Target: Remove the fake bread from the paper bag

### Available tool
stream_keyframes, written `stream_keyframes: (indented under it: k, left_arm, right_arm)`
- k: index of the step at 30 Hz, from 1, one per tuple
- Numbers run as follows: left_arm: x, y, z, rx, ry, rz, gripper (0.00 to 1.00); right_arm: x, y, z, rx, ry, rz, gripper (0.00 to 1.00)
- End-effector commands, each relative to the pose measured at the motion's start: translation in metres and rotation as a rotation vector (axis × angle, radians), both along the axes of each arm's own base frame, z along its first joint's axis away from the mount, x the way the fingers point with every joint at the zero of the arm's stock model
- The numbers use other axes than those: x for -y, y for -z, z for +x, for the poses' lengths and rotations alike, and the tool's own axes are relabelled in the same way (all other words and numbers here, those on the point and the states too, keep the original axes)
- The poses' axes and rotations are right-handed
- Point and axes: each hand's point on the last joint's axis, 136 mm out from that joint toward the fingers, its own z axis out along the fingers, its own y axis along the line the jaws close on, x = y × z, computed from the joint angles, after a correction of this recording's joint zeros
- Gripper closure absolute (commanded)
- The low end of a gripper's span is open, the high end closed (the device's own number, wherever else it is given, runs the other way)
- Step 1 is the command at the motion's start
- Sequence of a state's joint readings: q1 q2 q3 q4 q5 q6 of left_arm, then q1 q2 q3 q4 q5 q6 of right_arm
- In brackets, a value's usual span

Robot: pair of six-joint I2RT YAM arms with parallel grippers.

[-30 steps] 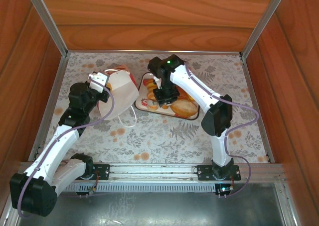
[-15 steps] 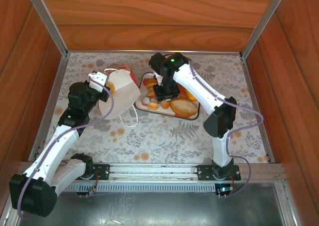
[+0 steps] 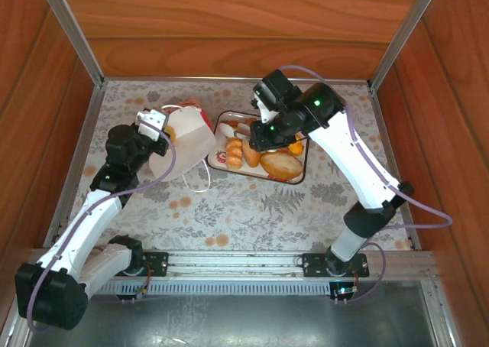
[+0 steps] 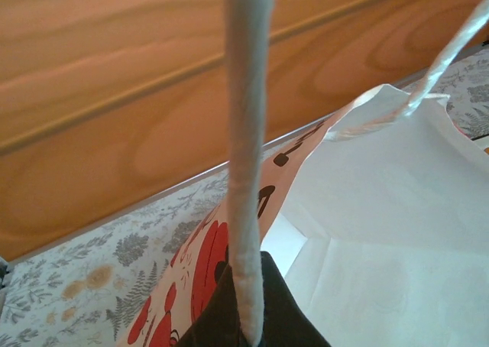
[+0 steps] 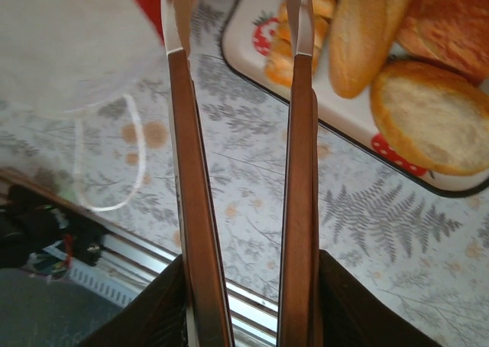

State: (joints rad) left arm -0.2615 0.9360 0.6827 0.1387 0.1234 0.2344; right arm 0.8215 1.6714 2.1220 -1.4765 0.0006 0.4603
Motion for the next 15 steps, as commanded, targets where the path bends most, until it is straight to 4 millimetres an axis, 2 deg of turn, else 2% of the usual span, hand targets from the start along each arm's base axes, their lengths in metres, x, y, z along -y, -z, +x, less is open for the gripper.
stream_keyframes:
  k: [1, 5, 8, 12, 15]
  left_arm:
    - [0.002, -0.023, 0.004, 0.048, 0.014, -0.027, 1.0]
    - [0.002, -0.022, 0.006, 0.041, 0.008, -0.034, 1.0]
    - [0.002, -0.022, 0.008, 0.036, 0.0, -0.04, 1.0]
    - [0.0, -0.022, 0.012, 0.027, -0.016, -0.046, 1.0]
    - [-0.001, -0.023, 0.014, 0.023, -0.025, -0.052, 1.0]
  right_arm:
    - [-0.011, -0.036, -0.009, 0.078, -0.018, 0.131, 0.59]
    - [-0.022, -0.051, -0.02, 0.117, -0.074, 0.199, 0.6]
    - [-0.04, -0.058, -0.029, 0.119, -0.141, 0.265, 0.61]
    - [-0.06, -0.058, -0.034, 0.114, -0.2, 0.303, 0.63]
    - [-0.07, -0.05, -0.033, 0.096, -0.221, 0.288, 0.65]
